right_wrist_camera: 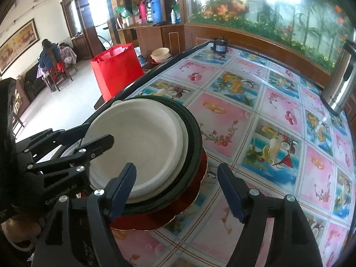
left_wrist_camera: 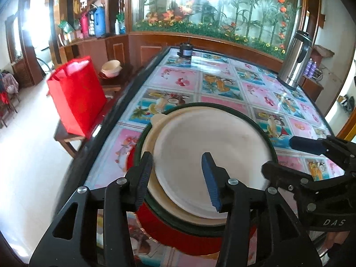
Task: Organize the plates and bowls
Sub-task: 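Open both tools and withdraw from the white bowl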
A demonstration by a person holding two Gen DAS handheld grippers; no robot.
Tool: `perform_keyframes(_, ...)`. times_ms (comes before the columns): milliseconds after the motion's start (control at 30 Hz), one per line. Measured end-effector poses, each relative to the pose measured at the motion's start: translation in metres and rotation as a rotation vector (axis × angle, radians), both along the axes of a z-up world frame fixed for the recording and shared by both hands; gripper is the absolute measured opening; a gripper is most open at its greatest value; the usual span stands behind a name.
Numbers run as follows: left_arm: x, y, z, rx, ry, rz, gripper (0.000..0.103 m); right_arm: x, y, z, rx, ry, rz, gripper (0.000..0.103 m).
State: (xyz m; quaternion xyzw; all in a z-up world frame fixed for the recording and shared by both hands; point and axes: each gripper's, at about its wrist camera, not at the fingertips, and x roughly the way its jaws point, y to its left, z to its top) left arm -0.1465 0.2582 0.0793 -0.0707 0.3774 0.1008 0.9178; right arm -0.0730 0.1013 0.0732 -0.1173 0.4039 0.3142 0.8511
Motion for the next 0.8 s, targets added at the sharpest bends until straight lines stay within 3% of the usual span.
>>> perform_keyframes(100,-0.007,-0.001,0.006,0.051,-0.028,0.019,0.057,-0.003,-0.004,0.002,0.023,-0.005,-0.012,0.078)
perform_keyframes(300,-0.012,-0.007,0.016,0.087,-0.088,0.026,0.058,-0.011,-0.008,0.004,0.039,-0.057,-0.053,0.079)
perform_keyframes(433,-0.014,-0.011,0.018,0.038,-0.117,0.007,0.058,-0.014,-0.014,0.004,0.045,-0.093,-0.104,0.082)
perform_keyframes(700,-0.015,-0.022,0.022,0.057,-0.143,0.015,0.058,-0.019,-0.024,-0.001,0.064,-0.122,-0.165,0.083)
perform_keyframes(767,-0.018,-0.025,0.021,0.086,-0.148,0.022,0.063,-0.019,-0.026,-0.002,0.058,-0.128,-0.17,0.084)
perform_keyframes(800,-0.021,-0.028,0.022,0.112,-0.162,0.026,0.073,-0.02,-0.026,-0.002,0.054,-0.131,-0.172,0.084)
